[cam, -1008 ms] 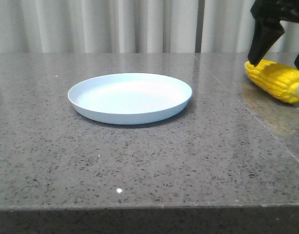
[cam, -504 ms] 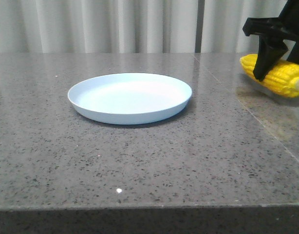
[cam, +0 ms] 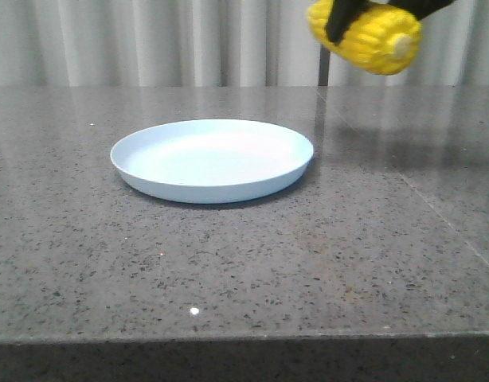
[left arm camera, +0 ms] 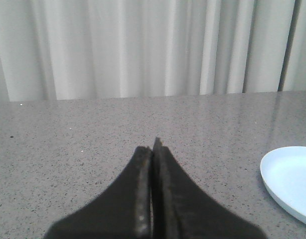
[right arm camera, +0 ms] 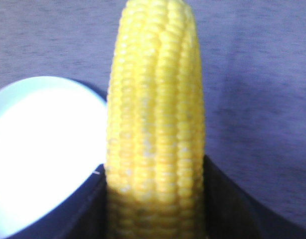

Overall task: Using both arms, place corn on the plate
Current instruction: 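Lift the corn with the right gripper and carry it over the plate, then lower the corn onto the plate and open the right gripper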

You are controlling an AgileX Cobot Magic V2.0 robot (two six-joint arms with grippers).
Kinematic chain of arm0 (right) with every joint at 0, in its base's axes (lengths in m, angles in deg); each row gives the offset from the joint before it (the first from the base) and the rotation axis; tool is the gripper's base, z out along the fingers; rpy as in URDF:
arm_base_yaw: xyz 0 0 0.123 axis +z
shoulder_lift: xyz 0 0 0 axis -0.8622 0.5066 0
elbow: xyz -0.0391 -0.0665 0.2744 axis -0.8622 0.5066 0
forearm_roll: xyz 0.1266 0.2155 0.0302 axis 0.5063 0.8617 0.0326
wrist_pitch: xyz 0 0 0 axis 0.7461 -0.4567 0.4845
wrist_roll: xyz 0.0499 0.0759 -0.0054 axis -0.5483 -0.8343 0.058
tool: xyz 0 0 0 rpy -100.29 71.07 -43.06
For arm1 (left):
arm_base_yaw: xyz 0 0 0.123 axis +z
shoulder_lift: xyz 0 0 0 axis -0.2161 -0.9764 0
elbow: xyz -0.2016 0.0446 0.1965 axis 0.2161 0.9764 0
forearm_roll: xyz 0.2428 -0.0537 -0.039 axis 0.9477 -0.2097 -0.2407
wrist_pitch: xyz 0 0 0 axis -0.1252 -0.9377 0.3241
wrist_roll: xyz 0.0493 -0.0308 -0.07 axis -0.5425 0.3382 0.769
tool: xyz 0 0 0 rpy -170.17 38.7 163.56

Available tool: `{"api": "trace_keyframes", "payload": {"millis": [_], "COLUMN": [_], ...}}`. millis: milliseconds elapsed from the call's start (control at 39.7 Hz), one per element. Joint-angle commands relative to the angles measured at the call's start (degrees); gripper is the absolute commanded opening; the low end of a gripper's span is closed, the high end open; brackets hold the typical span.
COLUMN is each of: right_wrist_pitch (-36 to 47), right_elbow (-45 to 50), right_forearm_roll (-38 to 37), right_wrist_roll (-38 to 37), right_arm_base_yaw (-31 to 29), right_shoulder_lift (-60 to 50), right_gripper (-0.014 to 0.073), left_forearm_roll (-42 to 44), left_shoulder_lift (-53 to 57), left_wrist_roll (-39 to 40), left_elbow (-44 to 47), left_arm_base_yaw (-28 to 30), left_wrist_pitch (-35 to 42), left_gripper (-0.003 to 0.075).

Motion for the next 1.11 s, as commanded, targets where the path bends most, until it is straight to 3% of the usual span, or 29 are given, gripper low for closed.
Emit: {"api": "trace_keyframes", "payload": {"millis": [0,202,580,655,756,857,1083], "right_wrist_pitch": [2.3,5.0,8.2,8.3,8.2,8.1,6.5], "right_elbow": [-3.2,-4.1,-4.1,-4.1,-4.1,-4.1,-5.1], "right_forearm_roll": [-5.0,-7.6,-3.0,-3.0,-2.7,-2.3,-2.6], "right_wrist_roll": [-7.5,-17.5,-19.3,-19.3,-19.3,-19.3,-19.2], "right_arm_base_yaw": [5.9,12.7,13.5,13.5,13.5,13.5,12.6], "right_shoulder_lift": [0.7,6.0,10.0,10.0,10.0,10.0,8.4], "right_gripper": [0.0181,0.0182,0.0199,0.0278,0.0484,0.0607,0.0620], "left_forearm_roll": [0.1,0.1,0.1,0.1,0.1,0.1,0.1], "left_shoulder_lift": [-0.5,-0.5,-0.5,-0.5,-0.5,-0.5,-0.5], "left_wrist_roll": [0.0,0.0,0.0,0.0,0.0,0.0,0.0], "left_elbow": [-1.5,-1.5,-1.5,-1.5,-1.5,-1.5,-1.5], "left_arm_base_yaw": [-0.5,-0.5,-0.5,-0.5,-0.5,-0.5,-0.5], "left_wrist_pitch": [4.6,4.6,4.6,4.6,4.6,4.6,4.6], "left_gripper": [-0.0020,-0.0020,-0.0020,-0.0020,-0.0020,-0.0020,-0.0020]}}
